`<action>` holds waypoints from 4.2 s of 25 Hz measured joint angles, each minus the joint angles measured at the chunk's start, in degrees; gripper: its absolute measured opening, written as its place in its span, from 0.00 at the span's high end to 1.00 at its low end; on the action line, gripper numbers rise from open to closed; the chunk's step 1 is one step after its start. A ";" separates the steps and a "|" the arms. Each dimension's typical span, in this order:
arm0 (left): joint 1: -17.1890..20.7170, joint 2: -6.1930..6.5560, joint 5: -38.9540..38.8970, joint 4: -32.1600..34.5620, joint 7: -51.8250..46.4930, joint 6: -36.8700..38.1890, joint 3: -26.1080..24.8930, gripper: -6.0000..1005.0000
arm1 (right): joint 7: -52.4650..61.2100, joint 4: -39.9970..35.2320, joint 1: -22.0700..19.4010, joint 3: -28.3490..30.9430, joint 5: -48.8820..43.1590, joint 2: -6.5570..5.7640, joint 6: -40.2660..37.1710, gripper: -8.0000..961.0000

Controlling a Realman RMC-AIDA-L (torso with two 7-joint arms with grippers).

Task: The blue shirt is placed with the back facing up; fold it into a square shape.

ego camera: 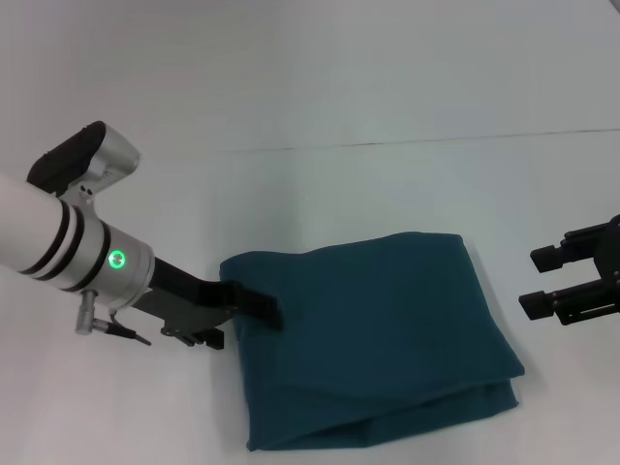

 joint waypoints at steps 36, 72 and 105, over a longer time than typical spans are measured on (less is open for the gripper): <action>-3.13 -0.74 -0.87 -2.51 3.57 0.94 0.61 0.68 | -3.24 -0.39 -0.12 -3.46 -4.24 1.61 4.68 0.23; 0.49 4.63 12.32 4.58 4.27 5.50 -11.31 0.81 | -3.20 -0.49 0.81 -3.16 -4.04 3.64 5.37 0.23; 27.02 -2.75 -26.70 17.58 67.44 26.78 -26.97 0.10 | -20.85 25.45 0.13 -13.62 13.64 4.38 20.21 0.42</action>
